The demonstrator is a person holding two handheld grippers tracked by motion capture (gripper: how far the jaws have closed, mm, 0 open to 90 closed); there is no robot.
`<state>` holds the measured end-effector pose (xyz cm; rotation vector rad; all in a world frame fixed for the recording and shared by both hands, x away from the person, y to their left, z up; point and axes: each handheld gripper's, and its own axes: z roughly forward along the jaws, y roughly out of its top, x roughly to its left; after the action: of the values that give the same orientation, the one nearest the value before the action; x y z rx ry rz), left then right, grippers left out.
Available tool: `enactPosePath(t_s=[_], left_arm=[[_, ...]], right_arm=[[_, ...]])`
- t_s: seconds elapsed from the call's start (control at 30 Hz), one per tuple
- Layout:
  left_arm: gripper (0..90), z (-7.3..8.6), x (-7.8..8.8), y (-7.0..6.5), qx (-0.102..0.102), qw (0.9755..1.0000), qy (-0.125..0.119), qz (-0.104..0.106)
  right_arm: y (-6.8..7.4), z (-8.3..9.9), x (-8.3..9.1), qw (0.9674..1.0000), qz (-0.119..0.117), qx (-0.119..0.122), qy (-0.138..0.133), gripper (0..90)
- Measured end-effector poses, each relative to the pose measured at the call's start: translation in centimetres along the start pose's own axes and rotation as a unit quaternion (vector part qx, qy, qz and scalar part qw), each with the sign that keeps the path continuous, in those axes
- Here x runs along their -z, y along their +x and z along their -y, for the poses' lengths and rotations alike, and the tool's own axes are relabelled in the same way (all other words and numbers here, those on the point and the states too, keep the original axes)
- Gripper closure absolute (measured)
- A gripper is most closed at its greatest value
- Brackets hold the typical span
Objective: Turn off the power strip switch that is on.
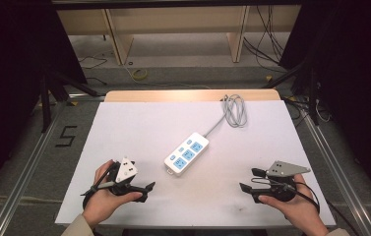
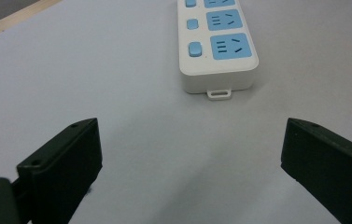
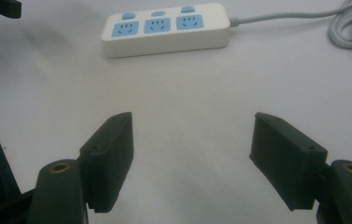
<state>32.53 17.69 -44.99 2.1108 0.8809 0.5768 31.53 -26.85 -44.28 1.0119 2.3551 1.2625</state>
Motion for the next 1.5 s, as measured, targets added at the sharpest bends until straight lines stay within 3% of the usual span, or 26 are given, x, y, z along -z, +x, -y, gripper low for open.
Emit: enactPosePath(t_s=[0.27,0.53,0.7,0.9,1.5], left_arm=[[6.7,0.0,0.0,0.1,0.002,1.0000,0.000,-0.004],[7.9,0.0,0.0,0.0,0.004,1.0000,-0.002,-0.006],[8.3,0.0,-0.1,0.0,0.003,1.0000,0.000,-0.005],[11.9,0.0,-0.1,0.0,0.011,0.9999,0.001,-0.008],[11.5,-0.1,0.0,0.0,0.012,0.9999,-0.001,-0.008]], right_arm=[[0.1,-0.4,-0.4,0.9999,-0.004,0.009,0.004,41.2],[0.4,-1.2,-0.9,0.9996,-0.002,0.025,0.012,72.4],[0.6,-1.7,-1.1,0.9992,0.013,0.035,0.012,88.8],[0.5,-2.1,-1.4,0.9990,0.016,0.034,0.022,90.0],[0.1,-3.9,-3.3,0.9990,0.013,0.029,0.029,90.0]])
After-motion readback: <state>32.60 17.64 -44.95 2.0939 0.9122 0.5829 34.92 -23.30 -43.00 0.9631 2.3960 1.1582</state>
